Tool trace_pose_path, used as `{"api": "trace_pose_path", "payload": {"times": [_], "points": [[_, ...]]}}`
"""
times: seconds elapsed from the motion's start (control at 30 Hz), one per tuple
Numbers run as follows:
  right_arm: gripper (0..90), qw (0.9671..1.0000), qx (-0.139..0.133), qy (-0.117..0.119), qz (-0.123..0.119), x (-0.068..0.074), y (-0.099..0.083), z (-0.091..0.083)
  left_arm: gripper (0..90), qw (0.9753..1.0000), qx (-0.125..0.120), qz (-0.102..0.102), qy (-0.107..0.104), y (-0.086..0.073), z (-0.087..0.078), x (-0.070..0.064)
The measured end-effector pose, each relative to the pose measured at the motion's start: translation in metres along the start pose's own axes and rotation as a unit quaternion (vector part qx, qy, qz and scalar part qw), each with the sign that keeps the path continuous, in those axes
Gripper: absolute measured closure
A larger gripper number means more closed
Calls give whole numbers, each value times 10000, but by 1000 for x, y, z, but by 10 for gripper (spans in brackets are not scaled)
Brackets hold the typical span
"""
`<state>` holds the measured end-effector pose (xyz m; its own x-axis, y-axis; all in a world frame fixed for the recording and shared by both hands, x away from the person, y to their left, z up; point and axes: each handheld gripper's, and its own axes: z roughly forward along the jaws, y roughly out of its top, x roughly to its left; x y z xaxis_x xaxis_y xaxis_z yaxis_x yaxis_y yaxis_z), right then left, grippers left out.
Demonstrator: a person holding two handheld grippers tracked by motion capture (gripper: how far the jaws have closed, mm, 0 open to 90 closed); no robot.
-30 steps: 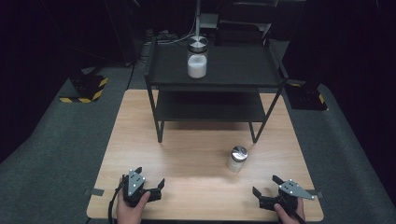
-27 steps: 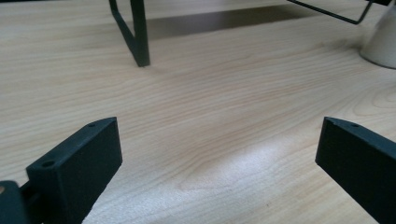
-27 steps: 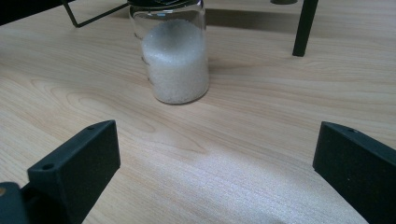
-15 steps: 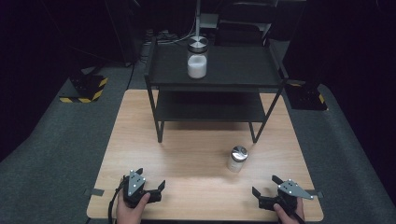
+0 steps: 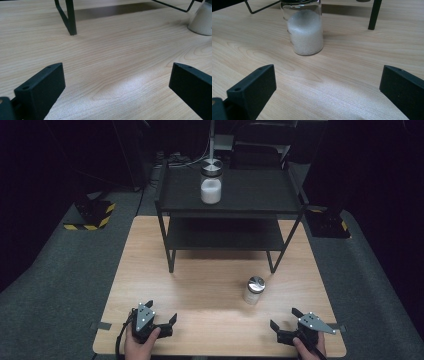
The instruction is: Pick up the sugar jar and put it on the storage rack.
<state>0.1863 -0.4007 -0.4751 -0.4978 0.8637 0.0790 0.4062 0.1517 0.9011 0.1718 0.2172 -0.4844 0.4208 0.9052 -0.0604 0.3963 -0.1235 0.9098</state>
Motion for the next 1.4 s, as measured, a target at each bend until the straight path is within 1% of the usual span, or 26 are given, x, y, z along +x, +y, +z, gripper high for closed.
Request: {"api": "trace_pose_path", "payload": {"times": [0.1, 0.2, 0.33, 0.47, 0.5, 0.6, 0.63, 0.73, 0.8, 0.87, 0.93, 1.0, 1.07, 1.17, 1.33, 1.37, 1.4], "points": [[4, 10000, -10, -2, -11, 1, 0, 1, 7, 10000, 6, 17, -33, 0, 0, 1], [4, 10000, 29, 19, -63, 4, 4, 4, 7, 10000, 21, 59, -47, 1, 0, 1], [4, 9999, 5, 63, -151, 9, 15, 8, 7, 10000, -17, 33, -39, -1, 0, 1], [5, 9996, 28, 122, -247, 15, 26, 17, 7, 10000, -3, 56, -51, 0, 0, 1], [6, 9995, 34, 134, -270, 16, 28, 20, 7, 10000, 10, 54, -61, 0, 0, 1], [7, 9996, 27, 174, -243, 20, 35, 32, 7, 10000, 6, 47, -57, 0, 0, 1], [10, 9995, 15, 172, -273, 22, 37, 37, 7, 10000, -8, 41, -55, 0, -1, 1], [12, 9995, 14, 167, -256, 26, 43, 50, 7, 10000, -21, 30, -67, -1, -1, 1], [13, 9994, 1, 158, -313, 29, 47, 58, 7, 10000, -21, 28, -69, -1, -1, 2], [18, 9995, -11, 129, -278, 32, 50, 67, 7, 10000, -18, 32, -73, -1, -1, 2], [38, 9997, -26, 74, -238, 34, 52, 74, 7, 10000, -15, 34, -71, -1, 0, 2], [62, 9999, -71, 26, -111, 35, 51, 81, 7, 10000, 4, 46, -73, 0, 0, 2], [103, 9998, -119, -50, -118, 37, 48, 87, 7, 10000, 18, 56, -75, 0, 0, 1], [161, 9998, -138, -103, -17, 39, 46, 93, 7, 10000, 26, 56, -67, 1, 0, 1], [280, 9996, -173, -222, -70, 46, 43, 100, 7, 10000, 27, 51, -60, 1, 0, 1], [294, 9994, -204, -275, -83, 48, 42, 100, 7, 10000, 30, 53, -62, 1, 0, 1], [299, 9994, -211, -274, -91, 48, 42, 100, 7, 10000, 33, 56, -64, 1, 0, 1]]}}
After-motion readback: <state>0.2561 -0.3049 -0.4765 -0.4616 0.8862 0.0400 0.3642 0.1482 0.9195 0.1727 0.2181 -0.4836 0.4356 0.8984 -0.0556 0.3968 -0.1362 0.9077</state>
